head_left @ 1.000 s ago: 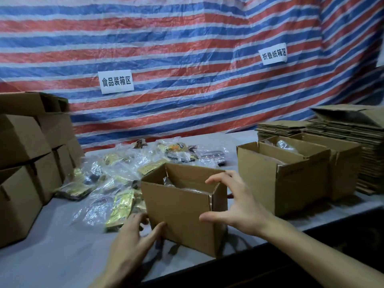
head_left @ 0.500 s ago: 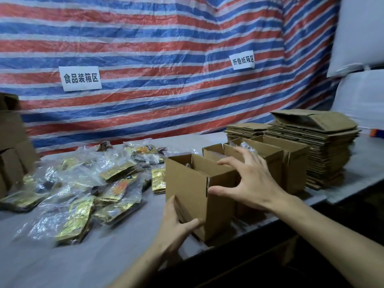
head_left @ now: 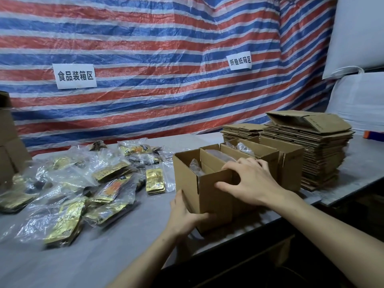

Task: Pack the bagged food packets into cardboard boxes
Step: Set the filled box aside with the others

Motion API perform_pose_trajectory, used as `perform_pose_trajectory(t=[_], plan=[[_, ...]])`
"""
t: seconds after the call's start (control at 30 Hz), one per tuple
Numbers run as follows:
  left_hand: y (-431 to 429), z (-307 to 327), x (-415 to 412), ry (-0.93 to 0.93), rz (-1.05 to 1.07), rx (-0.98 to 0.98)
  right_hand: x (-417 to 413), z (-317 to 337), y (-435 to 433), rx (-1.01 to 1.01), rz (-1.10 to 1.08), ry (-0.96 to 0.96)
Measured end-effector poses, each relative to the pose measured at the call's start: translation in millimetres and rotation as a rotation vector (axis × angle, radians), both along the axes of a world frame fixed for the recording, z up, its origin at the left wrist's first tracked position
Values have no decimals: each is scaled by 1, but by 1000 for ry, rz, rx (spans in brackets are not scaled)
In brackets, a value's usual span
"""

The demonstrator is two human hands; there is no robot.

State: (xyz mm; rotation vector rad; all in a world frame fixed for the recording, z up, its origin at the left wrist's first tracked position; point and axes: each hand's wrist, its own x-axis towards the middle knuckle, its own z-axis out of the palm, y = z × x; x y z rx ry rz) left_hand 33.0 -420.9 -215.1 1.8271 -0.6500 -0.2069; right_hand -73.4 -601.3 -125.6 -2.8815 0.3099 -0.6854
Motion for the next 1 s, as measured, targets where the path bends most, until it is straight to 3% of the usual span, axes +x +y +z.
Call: perform_pose_trajectory(t=[0.37, 0.47, 0.6, 0.77, 0.93, 1.0], plan=[[21, 20, -15, 85, 21, 73, 0, 23, 24, 1, -135, 102], [57, 38, -23, -23, 41, 99, 5, 33, 50, -57, -117, -5], [121, 63, -27, -220, 125, 42, 22, 43, 100, -45, 74, -158], [216, 87, -27, -360, 308, 116, 44, 45, 167, -43, 218, -125], [317, 105, -31, -472, 579, 256, 58, 48, 226, 73, 431, -76], [357, 109, -33, -618, 788, 489, 63, 48, 248, 122, 513, -86]])
